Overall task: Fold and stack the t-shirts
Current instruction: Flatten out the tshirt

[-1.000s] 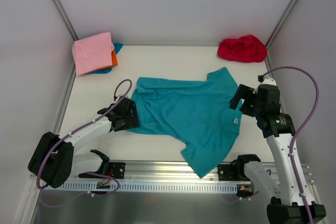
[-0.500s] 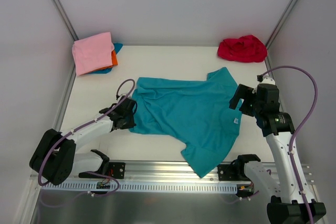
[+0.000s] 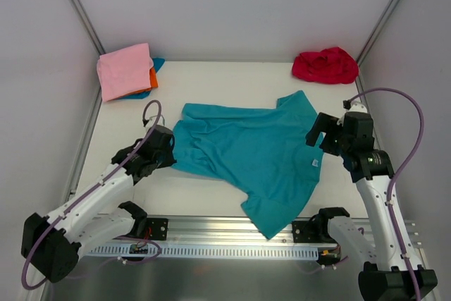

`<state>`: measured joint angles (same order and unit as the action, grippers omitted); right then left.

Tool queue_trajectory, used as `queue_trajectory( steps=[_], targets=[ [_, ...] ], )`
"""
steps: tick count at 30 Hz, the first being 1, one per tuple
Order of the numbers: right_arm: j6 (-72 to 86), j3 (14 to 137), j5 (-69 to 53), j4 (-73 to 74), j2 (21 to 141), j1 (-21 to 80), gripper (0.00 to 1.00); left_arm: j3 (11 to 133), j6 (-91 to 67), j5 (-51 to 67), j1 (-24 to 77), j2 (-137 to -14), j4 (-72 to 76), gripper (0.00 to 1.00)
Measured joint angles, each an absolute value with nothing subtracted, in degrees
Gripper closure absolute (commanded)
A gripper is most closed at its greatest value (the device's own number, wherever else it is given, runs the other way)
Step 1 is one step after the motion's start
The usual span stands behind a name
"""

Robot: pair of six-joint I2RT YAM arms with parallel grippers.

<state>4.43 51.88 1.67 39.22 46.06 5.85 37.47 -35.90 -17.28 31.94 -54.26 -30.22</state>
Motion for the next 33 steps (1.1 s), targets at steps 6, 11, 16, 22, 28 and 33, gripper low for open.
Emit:
queue_trajectory(
  steps=[6, 11, 16, 22, 28, 33],
  targets=[
    [4.91, 47.9, 0.27, 39.33, 46.46, 5.85, 0.0, 39.75, -36.64, -18.98, 31.94, -49.89, -34.59, 1.0],
    [6.24, 41.8, -0.89, 40.51, 46.5, 5.85, 0.01, 39.75, -36.8, -19.64, 31.94, -49.8, -36.77, 1.0],
    [8.49, 40.53, -1.5, 42.89, 49.28, 5.89, 0.06, 39.75, -36.82, -19.73, 31.94, -49.8, -36.77, 1.0],
    [10.72, 36.82, -4.03, 41.23, 53.71, 5.89, 0.12, 39.75, -36.82, -19.73, 31.94, -49.8, -36.75, 1.0],
    [12.58, 32.38, -7.03, 38.92, 54.59, 5.93, 0.13, 39.75, -36.8, -19.73, 31.94, -49.8, -36.62, 1.0],
    [13.23, 29.58, -7.94, 38.04, 54.98, 5.93, 0.14, 39.7, -36.77, -19.7, 31.94, -50.19, -35.83, 1.0]
  ],
)
